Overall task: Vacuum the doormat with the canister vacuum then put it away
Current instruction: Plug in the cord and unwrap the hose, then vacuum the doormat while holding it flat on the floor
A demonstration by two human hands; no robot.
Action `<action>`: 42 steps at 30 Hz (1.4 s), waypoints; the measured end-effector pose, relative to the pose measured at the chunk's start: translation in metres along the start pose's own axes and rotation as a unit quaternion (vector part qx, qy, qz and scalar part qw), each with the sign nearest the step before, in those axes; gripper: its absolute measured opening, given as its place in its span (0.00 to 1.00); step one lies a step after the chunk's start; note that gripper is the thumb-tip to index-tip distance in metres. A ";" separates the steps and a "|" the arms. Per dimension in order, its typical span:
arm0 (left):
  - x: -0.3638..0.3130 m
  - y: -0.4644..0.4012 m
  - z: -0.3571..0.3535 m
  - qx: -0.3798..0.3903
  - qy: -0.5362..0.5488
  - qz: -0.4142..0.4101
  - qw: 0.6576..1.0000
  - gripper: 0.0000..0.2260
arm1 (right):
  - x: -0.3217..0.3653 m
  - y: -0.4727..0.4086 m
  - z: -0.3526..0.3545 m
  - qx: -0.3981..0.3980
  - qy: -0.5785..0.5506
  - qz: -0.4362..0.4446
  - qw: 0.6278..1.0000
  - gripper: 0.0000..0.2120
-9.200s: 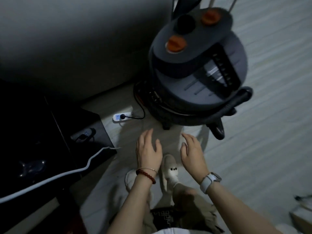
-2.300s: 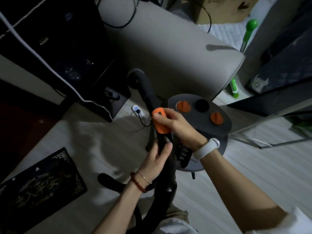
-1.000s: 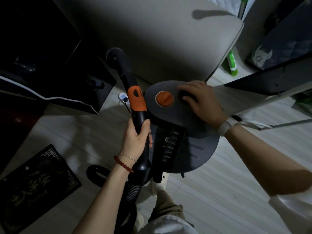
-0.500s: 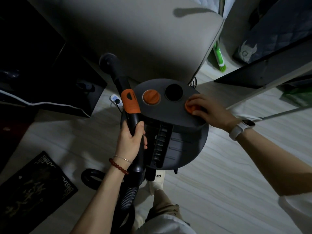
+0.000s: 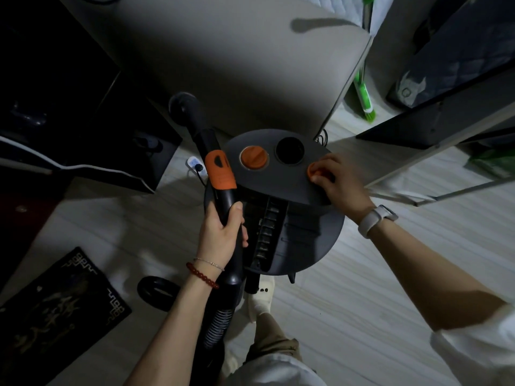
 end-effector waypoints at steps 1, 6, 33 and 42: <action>0.000 0.001 0.001 -0.001 0.001 -0.002 1.000 0.05 | 0.000 0.000 -0.001 0.001 0.000 -0.003 1.000 0.09; 0.002 0.008 0.012 -0.003 0.018 -0.010 1.000 0.05 | 0.011 0.011 -0.006 -0.004 0.037 0.006 0.999 0.16; 0.231 0.359 0.388 -0.194 0.360 -0.015 0.912 0.16 | 0.440 0.380 -0.306 0.299 0.037 0.266 0.916 0.23; 0.331 0.436 0.456 -0.180 0.398 0.053 0.898 0.08 | 0.497 0.465 -0.363 0.302 0.207 0.319 0.874 0.18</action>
Point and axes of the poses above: each hand's wrist, its own y-axis away from the middle knuckle, its own z-axis out of the back of the hand, x = y × z, the point moved 2 cm from there along -y, towards the middle knuckle, and after that the axes turned 12 degrees about z, right-handed, at the moved point
